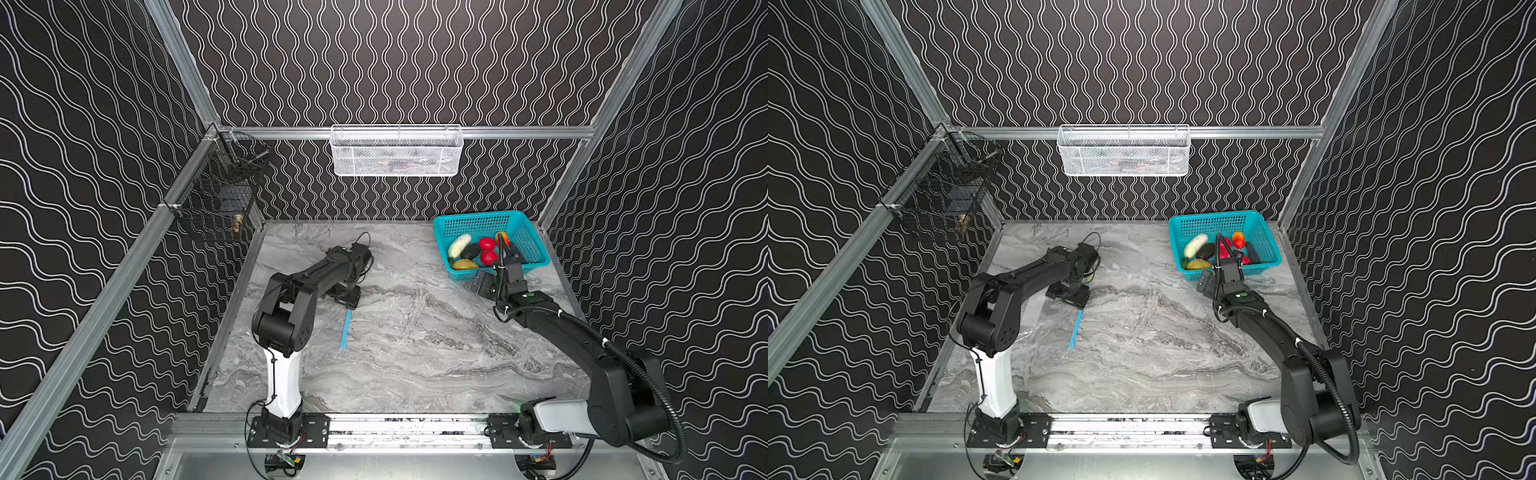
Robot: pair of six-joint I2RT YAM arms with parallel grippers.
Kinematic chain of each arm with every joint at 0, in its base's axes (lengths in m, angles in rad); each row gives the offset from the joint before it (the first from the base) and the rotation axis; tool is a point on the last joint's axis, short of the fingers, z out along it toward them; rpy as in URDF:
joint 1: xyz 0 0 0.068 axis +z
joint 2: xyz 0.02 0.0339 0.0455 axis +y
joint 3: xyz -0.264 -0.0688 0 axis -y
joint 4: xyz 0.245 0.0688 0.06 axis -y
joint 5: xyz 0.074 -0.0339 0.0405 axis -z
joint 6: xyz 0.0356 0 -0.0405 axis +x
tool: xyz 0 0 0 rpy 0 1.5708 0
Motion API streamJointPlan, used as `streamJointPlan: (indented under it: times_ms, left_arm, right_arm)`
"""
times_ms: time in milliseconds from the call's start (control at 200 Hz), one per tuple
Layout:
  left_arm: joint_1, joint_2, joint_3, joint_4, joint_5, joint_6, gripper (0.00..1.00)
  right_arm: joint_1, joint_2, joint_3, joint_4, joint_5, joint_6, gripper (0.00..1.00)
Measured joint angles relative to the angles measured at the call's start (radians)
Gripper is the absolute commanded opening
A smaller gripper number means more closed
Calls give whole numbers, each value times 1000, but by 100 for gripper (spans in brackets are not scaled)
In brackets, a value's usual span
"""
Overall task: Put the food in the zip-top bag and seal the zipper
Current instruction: 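Close the left gripper on the zipper edge and lift the bag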
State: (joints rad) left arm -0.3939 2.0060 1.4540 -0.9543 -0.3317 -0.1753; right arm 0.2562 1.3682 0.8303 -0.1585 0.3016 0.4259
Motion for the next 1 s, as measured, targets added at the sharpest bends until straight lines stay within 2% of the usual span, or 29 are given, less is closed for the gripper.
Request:
streamJointPlan:
  times_ms: [170,395,596,716,1001]
  left_arm:
    - [9,1,-43,34,76,26,79]
    - [13,-59,-73,50,229,43,82]
    - [14,-113,-72,55,319,43,83]
    - [14,-99,-69,54,332,43,85]
    - [4,-8,-47,54,317,44,81]
  right_arm:
    - [0,8,17,-4,-6,0,100]
    - [0,8,18,-8,-7,2,100]
    - [3,18,18,-8,-16,4,99]
    - [4,20,18,-8,-21,7,99]
    - [7,22,15,-7,-26,9,100]
